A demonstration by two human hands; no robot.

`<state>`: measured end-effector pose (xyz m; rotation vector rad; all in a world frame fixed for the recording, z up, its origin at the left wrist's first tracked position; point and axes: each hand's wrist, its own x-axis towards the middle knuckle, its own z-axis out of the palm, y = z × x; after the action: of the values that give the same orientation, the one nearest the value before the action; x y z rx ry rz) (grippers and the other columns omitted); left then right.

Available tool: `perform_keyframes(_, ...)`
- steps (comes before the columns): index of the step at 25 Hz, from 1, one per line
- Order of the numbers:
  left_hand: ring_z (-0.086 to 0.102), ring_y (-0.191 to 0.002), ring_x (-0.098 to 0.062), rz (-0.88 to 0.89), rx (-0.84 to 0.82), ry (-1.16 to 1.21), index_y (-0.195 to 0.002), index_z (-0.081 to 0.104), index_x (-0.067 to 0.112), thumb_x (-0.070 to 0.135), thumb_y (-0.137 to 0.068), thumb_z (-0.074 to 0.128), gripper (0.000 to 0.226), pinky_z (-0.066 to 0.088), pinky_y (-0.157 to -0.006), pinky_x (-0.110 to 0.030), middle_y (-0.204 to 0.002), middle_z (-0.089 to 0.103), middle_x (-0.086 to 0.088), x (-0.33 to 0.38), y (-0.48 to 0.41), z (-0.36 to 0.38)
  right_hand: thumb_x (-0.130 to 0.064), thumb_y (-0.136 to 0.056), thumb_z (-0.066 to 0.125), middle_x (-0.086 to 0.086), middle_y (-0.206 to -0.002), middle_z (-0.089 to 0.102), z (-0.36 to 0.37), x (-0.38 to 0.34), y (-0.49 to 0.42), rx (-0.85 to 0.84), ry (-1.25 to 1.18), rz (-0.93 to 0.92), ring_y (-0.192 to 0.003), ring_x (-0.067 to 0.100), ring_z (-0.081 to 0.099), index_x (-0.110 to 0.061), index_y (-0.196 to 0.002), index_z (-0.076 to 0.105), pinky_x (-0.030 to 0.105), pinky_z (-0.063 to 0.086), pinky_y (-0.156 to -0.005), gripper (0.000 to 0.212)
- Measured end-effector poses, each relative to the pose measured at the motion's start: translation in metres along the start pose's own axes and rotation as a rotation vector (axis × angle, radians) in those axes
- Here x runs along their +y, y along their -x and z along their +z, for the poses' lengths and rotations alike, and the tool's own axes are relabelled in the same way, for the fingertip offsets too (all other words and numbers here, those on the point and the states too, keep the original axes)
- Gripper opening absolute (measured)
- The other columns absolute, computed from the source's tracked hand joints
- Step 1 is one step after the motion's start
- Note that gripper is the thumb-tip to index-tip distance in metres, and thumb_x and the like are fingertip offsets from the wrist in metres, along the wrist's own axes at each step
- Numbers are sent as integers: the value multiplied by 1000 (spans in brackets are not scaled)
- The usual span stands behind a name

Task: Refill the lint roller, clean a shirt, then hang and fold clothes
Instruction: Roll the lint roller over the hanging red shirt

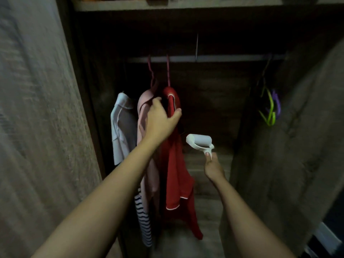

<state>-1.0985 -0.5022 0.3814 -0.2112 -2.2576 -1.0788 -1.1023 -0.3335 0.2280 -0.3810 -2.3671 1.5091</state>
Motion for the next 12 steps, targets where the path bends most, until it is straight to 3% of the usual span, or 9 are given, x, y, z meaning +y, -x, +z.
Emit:
perform_keyframes(3, 52, -116, -43, -61, -225, -151, -137, 32, 4, 26, -86, 58, 61, 43, -98, -42, -126, 53, -26, 19, -14, 13, -41, -99, 23, 16, -108, 57, -13, -3, -4, 36, 20, -4, -108, 38, 53, -13, -123, 41, 38, 39, -85, 42)
perform_keyframes(6, 53, -112, -46, -5, -281, -189, -136, 32, 2, 15, -87, 52, 54, 44, -97, -45, -122, 54, -30, 26, -13, 23, -41, -99, 25, 19, -120, 56, -22, -6, -6, 66, 7, -13, -111, 39, 52, -13, -126, 41, 40, 40, -90, 42)
perform_keyframes(12, 46, -122, -44, -9, -390, -170, -150, 9, 10, 18, -89, 51, 75, 39, -103, -42, -138, 41, -29, 25, -8, 27, -39, -99, 27, 24, -115, 58, -44, -12, 15, 129, 45, 17, -107, 41, 53, -12, -121, 42, 35, 36, -79, 38)
